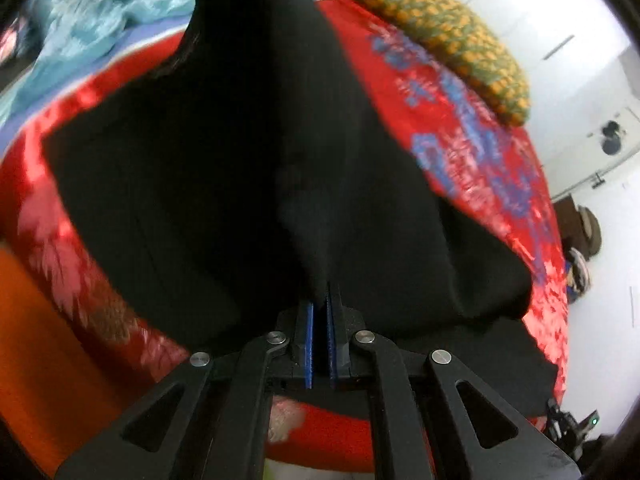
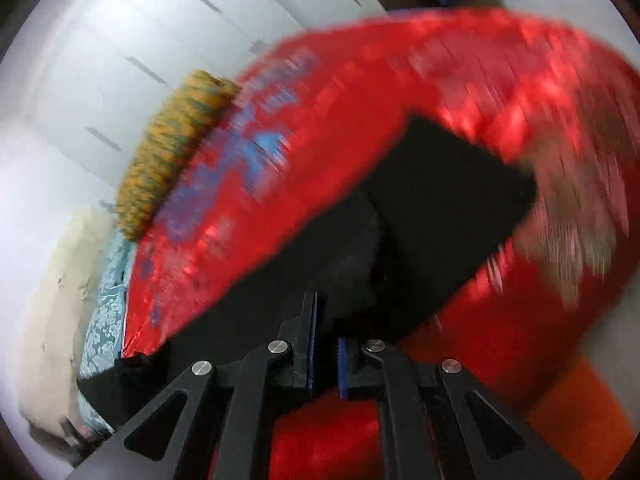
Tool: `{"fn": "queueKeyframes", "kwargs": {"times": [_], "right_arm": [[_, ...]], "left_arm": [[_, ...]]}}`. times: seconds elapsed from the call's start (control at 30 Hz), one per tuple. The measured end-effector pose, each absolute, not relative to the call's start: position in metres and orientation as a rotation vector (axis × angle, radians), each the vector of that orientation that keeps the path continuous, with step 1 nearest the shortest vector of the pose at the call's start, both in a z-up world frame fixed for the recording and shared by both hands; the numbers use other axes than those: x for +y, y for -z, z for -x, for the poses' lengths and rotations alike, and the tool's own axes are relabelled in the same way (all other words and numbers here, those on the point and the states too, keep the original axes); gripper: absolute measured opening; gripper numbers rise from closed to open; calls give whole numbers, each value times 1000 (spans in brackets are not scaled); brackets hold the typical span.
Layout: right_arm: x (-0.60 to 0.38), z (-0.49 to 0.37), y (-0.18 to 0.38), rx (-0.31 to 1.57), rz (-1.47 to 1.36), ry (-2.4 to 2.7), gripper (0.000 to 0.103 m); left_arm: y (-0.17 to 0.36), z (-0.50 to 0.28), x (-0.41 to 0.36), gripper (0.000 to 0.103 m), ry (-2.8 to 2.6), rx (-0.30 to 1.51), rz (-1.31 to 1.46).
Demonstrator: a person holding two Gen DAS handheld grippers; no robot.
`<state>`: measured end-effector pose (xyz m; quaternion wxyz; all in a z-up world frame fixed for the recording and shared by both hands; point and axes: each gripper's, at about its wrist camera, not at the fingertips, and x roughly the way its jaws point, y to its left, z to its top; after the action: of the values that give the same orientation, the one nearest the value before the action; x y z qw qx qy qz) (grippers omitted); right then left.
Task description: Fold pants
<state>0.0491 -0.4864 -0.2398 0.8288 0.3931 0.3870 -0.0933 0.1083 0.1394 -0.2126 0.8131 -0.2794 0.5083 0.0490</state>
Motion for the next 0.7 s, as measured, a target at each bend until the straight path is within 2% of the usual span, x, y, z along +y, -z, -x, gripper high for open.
{"fn": "queueKeyframes", "kwargs": {"times": [0.23, 0.4, 0.47, 0.5, 0.6, 0.7], "right_arm": [[-501, -81, 220, 892, -737, 202, 8], [-497, -114, 130, 692, -584, 56, 8], [-494, -107, 115, 645, -530, 32, 8], [-498, -102, 119, 653, -516, 45, 8], [-518, -91, 177, 812, -574, 147, 8], [-528, -72, 226, 906, -603, 223, 8]], "left_arm": [[183, -151, 132, 4, -46, 1022, 644], [117, -165, 124, 3, 3, 820, 642], [116, -155, 123, 3, 1, 801, 621], [123, -149, 120, 3, -6, 823, 596], [175, -138, 107, 4, -7, 989, 539], [198, -132, 102, 9, -17, 1081, 543]]}}
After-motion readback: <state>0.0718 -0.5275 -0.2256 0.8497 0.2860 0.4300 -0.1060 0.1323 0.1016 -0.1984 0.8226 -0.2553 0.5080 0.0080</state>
